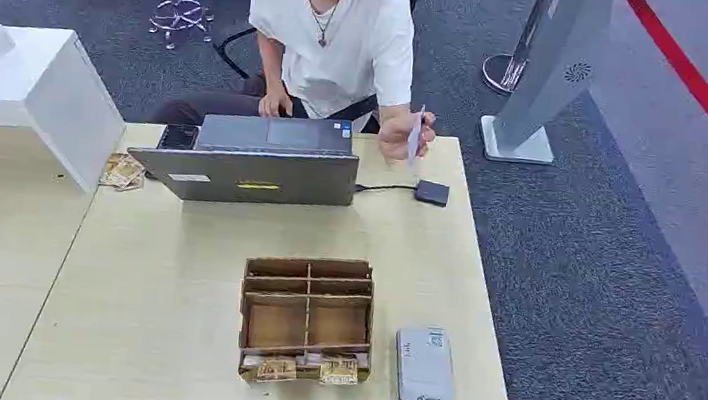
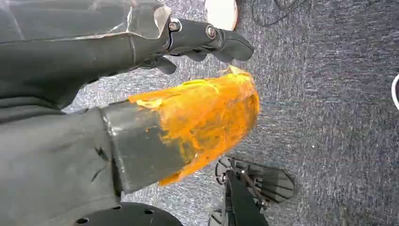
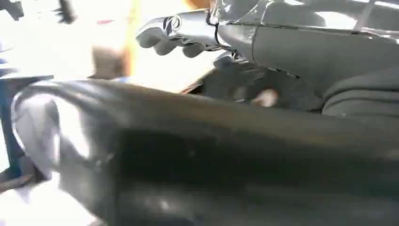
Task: Pass the card to the sensor for recognition and then transmit it.
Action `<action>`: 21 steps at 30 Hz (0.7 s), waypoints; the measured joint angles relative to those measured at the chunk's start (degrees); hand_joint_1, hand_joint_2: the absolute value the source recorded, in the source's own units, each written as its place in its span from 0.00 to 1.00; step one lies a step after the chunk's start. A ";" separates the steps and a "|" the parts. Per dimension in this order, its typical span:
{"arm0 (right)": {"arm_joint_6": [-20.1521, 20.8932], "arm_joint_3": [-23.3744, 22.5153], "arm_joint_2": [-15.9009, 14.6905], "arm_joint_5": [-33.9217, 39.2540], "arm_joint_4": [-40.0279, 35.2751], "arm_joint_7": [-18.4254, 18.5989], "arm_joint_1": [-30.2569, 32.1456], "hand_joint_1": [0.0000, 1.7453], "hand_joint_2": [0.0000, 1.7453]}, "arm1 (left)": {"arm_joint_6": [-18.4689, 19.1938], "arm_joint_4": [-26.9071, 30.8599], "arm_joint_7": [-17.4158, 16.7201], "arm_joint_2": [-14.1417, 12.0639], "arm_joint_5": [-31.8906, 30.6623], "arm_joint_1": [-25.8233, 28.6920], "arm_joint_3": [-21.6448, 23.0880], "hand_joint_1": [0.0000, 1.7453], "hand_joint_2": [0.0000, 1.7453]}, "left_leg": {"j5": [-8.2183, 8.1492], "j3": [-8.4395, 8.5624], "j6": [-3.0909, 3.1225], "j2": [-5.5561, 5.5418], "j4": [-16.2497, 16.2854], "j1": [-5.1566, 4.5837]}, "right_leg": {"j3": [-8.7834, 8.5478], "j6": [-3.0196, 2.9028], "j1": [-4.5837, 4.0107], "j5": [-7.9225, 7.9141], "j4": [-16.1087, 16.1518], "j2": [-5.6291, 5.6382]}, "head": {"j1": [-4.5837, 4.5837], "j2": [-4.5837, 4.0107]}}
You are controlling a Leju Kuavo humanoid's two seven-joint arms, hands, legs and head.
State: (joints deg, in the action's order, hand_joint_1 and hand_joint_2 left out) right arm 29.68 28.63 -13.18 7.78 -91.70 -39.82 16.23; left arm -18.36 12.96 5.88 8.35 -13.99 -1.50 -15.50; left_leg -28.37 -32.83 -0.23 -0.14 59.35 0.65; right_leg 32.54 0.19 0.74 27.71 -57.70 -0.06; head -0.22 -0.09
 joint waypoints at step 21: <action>-23.74 -9.05 10.80 -13.23 -13.28 4.15 -4.94 0.00 1.00 | -0.44 -0.39 1.01 0.57 -1.01 -0.05 -3.13 0.00 0.00 | 0.02 0.01 0.02 0.00 0.00 0.00 | -0.02 0.00 0.00 -0.02 0.00 0.00 | 0.00 0.00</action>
State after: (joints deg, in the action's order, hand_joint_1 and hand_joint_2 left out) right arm 5.93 19.58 -2.38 -5.45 -104.98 -35.67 11.29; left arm -18.80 12.57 6.89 8.92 -14.99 -1.55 -18.62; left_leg -28.35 -32.82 -0.21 -0.14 59.35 0.65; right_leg 32.52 0.20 0.75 27.69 -57.71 -0.06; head -0.22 -0.09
